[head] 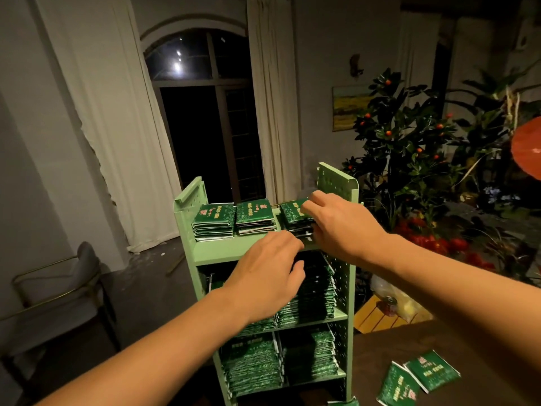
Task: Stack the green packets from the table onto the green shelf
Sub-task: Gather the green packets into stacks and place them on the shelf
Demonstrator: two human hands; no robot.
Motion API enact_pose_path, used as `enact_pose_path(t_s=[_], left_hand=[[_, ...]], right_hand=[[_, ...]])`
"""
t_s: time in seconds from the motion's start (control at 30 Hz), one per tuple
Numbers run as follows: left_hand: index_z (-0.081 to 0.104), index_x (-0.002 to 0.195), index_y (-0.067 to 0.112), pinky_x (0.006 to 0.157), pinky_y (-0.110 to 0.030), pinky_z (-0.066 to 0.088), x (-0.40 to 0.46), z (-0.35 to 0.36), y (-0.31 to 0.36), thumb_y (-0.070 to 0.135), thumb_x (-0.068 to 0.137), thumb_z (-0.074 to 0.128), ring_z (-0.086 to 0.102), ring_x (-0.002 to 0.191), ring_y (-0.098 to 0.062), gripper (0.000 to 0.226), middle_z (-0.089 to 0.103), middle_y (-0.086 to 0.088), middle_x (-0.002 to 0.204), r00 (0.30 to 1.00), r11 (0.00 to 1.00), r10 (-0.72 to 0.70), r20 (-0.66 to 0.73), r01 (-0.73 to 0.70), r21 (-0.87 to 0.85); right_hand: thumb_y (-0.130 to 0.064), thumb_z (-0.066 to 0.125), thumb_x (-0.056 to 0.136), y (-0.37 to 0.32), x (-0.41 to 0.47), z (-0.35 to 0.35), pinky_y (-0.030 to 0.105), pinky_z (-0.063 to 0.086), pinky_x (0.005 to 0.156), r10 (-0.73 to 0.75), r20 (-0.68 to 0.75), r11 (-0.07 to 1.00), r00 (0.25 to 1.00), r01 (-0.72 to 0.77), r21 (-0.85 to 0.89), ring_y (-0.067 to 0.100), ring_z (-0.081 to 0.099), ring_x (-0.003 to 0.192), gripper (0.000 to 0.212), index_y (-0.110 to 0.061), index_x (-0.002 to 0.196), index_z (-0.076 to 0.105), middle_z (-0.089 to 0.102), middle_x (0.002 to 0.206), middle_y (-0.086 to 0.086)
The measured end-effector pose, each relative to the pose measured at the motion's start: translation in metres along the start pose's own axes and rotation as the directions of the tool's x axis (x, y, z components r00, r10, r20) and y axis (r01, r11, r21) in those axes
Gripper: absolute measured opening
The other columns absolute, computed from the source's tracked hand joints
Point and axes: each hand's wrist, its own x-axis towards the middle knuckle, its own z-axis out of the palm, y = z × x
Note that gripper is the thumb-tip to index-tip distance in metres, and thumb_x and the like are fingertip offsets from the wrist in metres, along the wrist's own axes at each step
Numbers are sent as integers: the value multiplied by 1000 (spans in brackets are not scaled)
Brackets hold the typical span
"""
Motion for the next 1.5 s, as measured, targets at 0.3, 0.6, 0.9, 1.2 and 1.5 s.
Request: enact_pose_path(t_s=[0.3, 0.6, 0.9, 1.2, 1.5], left_hand=[[46, 121, 16, 100, -31, 39, 21, 19, 1, 36, 101, 45, 44, 110, -18, 29, 51, -2, 122, 998, 990, -51, 45, 45, 131], [48, 120, 14, 101, -33, 41, 36, 15, -10, 31, 98, 50, 46, 114, -20, 28, 54, -3, 124, 989, 990, -100, 110, 88, 107], [45, 94, 23, 71, -30, 35, -2, 16, 3, 32, 99, 47, 43, 83, -15, 10, 45, 8, 90, 987, 993, -62, -151, 76, 92], [55, 101, 25, 69, -38, 51, -92, 82, 10, 38, 100, 48, 60, 86, -23, 15, 60, 5, 88, 879, 968, -244, 411, 249, 41], [59, 99, 27, 73, -35, 49, -184, 144, 2, 29, 100, 47, 59, 84, -19, 12, 60, 7, 88, 708, 852, -325, 628, 507, -131]], right_hand=[[-37, 37, 96, -7, -24, 19, 37, 52, 78, 11, 96, 988, 995, -26, 155, 19, 55, 95, 26, -19, 104, 54, 55, 103, -1], [-30, 46, 100, -9, -4, 21, 33, 47, 87, 105, 134, 943, 985, -142, 302, 20, 56, 103, 26, -16, 119, 56, 57, 114, 2], [-32, 51, 99, -25, -46, 11, 40, 45, 62, 119, 95, 884, 988, -149, 444, 20, 54, 66, 23, -19, 81, 59, 60, 71, -1], [-23, 56, 94, -69, -128, 67, 37, 51, 72, -32, 609, 866, 793, -282, 413, 22, 60, 77, 15, -15, 96, 67, 64, 83, 1], [-23, 57, 96, -121, -202, 120, 29, 50, 79, -72, 806, 799, 587, -450, 399, 19, 62, 91, 16, -18, 105, 70, 68, 98, 1]])
